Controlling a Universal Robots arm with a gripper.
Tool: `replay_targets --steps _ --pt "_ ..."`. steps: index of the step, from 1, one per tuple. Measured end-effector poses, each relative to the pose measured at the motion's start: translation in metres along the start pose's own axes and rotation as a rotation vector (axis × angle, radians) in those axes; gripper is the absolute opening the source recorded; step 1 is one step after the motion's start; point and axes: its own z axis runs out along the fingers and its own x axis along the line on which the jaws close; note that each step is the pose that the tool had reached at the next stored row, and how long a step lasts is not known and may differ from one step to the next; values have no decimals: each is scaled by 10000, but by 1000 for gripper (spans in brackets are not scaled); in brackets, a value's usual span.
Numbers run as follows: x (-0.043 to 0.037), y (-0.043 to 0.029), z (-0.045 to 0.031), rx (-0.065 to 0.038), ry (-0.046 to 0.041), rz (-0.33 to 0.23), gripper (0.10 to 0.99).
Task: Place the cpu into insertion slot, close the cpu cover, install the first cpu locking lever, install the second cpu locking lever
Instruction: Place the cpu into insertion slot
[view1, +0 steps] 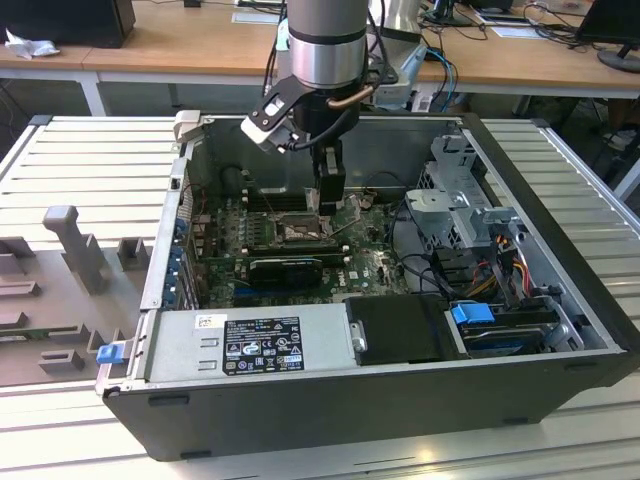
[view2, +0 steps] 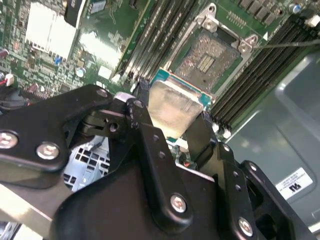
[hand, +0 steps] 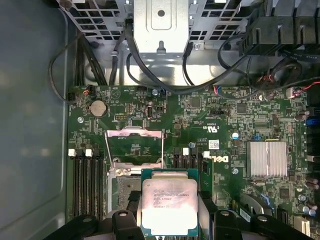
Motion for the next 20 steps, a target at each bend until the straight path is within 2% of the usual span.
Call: replay_targets --steps 20 --pt "-2 -11 129 55 -2 21 537"
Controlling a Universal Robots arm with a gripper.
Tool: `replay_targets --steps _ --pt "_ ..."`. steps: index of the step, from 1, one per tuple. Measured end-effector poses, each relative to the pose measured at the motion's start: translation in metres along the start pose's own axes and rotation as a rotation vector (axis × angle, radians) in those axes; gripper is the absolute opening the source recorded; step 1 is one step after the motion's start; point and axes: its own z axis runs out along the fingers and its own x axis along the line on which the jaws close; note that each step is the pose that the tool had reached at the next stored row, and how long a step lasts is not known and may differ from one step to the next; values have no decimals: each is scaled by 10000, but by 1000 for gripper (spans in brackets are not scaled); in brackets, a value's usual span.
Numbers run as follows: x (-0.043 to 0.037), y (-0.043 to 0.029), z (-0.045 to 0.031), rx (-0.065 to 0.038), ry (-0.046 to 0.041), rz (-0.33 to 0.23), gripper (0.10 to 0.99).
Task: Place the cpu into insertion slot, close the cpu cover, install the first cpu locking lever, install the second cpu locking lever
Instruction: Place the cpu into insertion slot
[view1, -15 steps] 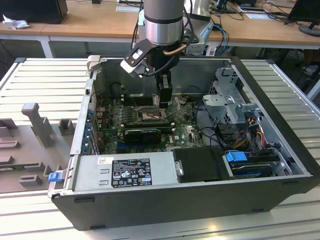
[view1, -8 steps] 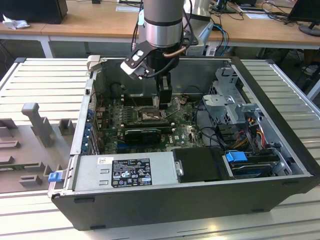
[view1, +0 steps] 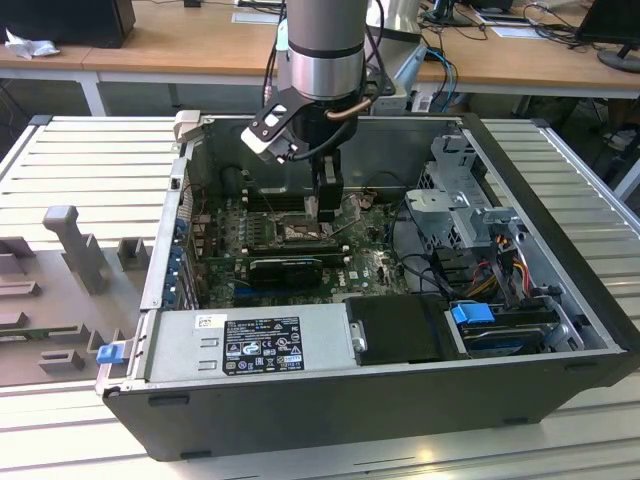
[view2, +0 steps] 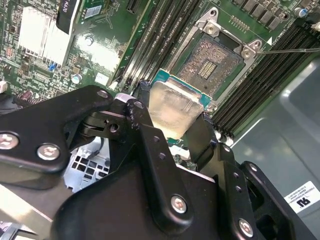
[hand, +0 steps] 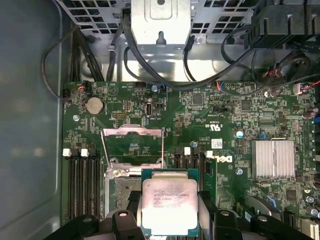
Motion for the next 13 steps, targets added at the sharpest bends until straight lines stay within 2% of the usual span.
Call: replay_targets --steps 6,9,13 --pt "38 -14 138 5 3 8 537" --pt "38 -20 170 10 30 -354 537" --pt "48 -119 183 10 33 -406 537"
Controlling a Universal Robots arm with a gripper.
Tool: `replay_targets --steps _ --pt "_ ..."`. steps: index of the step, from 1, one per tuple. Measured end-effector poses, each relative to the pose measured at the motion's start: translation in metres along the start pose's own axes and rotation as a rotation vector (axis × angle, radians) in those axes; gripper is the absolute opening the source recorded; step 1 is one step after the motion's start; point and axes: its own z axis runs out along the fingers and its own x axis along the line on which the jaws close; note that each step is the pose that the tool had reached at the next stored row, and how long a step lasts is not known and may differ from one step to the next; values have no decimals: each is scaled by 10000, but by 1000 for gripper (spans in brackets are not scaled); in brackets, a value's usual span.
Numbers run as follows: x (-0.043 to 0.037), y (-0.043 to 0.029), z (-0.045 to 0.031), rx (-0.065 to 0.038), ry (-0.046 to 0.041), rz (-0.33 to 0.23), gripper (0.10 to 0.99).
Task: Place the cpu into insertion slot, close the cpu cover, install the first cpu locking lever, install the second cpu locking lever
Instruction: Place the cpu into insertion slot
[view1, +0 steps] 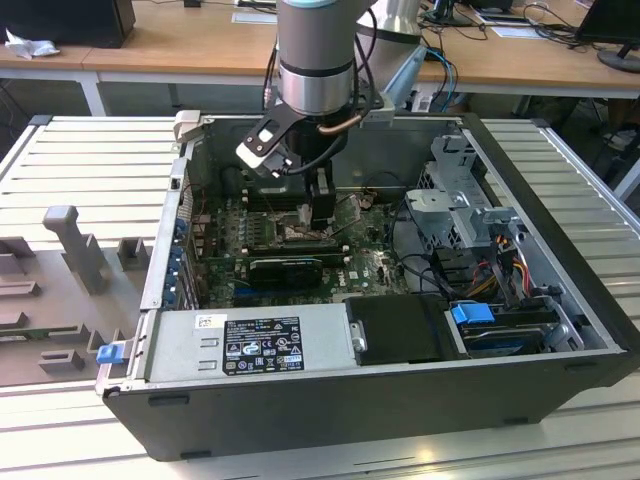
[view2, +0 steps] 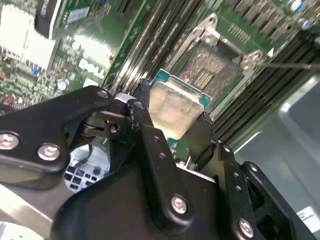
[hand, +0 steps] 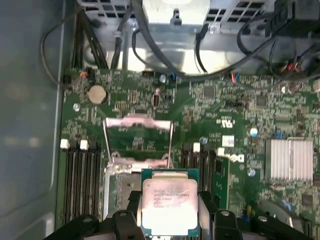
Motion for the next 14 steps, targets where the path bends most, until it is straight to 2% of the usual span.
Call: replay_targets --steps 7,8,14 --pt "59 -98 80 1 -7 90 537" --pt "94 -116 112 1 -5 92 537" --pt "180 -135 196 4 -6 103 537"
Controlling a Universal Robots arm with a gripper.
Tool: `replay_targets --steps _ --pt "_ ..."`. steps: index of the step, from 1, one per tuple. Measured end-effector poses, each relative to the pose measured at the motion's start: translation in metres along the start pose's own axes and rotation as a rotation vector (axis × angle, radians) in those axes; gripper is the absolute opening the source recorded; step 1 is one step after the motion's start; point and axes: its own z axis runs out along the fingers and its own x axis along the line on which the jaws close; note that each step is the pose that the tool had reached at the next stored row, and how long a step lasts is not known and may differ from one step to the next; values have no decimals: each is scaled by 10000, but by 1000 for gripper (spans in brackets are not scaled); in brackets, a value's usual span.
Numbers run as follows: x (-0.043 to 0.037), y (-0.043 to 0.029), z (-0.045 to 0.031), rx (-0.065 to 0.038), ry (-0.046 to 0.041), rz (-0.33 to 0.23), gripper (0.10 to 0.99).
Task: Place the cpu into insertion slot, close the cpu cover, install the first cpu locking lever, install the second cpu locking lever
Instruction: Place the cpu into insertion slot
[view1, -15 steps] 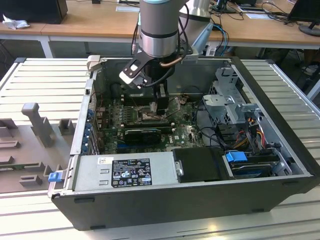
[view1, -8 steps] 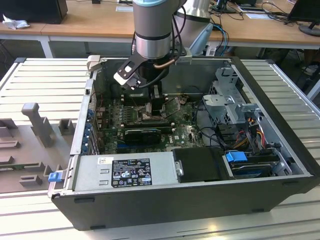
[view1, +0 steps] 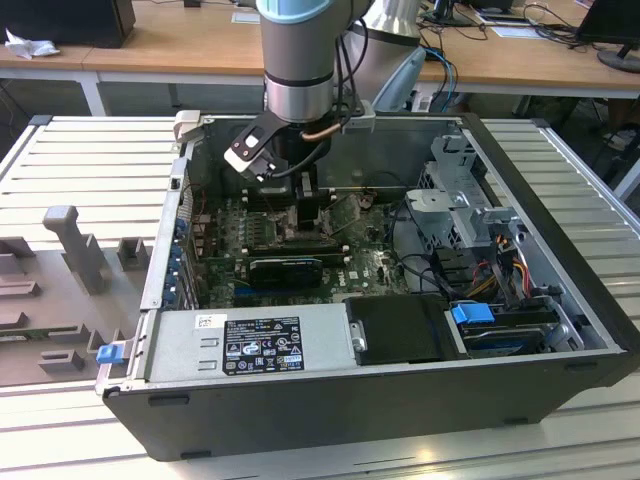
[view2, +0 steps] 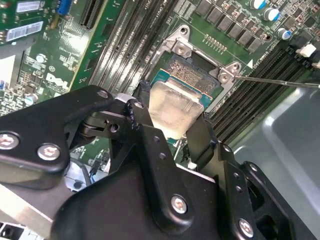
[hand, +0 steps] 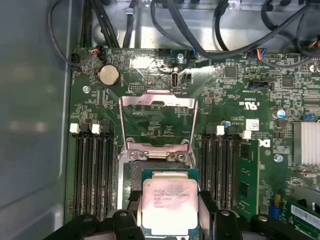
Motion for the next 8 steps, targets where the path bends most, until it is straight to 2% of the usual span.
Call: replay_targets --steps 8 --pt "0 -11 55 0 -1 22 537"
